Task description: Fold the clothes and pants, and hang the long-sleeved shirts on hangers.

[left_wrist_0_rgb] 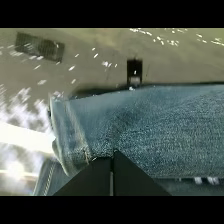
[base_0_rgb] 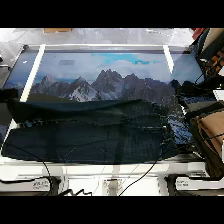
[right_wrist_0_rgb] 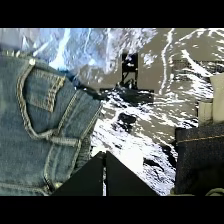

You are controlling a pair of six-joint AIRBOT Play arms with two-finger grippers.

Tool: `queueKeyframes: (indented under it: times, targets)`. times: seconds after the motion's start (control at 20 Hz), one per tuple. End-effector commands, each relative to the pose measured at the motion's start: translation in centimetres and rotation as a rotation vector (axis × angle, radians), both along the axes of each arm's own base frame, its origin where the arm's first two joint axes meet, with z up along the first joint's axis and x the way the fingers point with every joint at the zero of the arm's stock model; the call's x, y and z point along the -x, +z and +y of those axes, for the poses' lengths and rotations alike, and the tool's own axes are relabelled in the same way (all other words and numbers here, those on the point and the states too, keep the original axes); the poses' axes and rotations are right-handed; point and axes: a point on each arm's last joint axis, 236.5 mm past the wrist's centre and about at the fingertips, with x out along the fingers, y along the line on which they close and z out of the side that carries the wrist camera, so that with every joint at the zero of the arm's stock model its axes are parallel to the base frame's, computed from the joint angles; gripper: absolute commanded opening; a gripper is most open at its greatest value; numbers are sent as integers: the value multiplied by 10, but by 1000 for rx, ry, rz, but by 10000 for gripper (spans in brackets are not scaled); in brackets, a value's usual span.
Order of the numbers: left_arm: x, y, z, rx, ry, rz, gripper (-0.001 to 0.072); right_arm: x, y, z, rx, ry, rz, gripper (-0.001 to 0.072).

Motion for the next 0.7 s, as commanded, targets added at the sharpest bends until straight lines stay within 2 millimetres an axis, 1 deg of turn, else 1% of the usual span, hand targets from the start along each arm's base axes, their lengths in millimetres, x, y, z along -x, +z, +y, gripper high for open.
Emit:
queueKeyframes:
  times: [0.0, 0.05, 0.1, 0.15, 0.25, 0.35, 0.4, 0.55, 0.6, 0.65]
  targets:
    - [-34, -61, 12, 3, -12, 5, 30, 20, -12, -6, -32, 81, 69, 24]
    - [-42, -69, 16, 3, 9, -17, 30, 23, -15, -5, -67, 96, 69, 24]
    - [-52, -71, 21, 3, 50, -61, 29, 24, -17, 0, -119, 108, 58, 24]
    - [-63, -66, 27, 0, 97, -122, 30, 25, -20, 8, -187, 120, 41, 24]
    - [-88, -49, 37, -16, 154, -267, 30, 29, -28, 29, -337, 143, 15, 24]
    - [-111, -29, 44, -56, 141, -392, 30, 36, -41, 51, -465, 148, 14, 25]
    - [-123, -18, 45, -71, 134, -458, 31, 41, -49, 59, -502, 152, 22, 25]
    - [-151, 13, 47, -116, 111, -627, 33, 54, -77, 67, -534, 116, 66, 25]
    - [-157, 20, 48, -129, 105, -664, 132, 56, -84, 68, -538, 102, 74, 25]
    - [-161, 23, 49, -137, 102, -687, 463, 57, -89, 69, -542, 88, 75, 59]
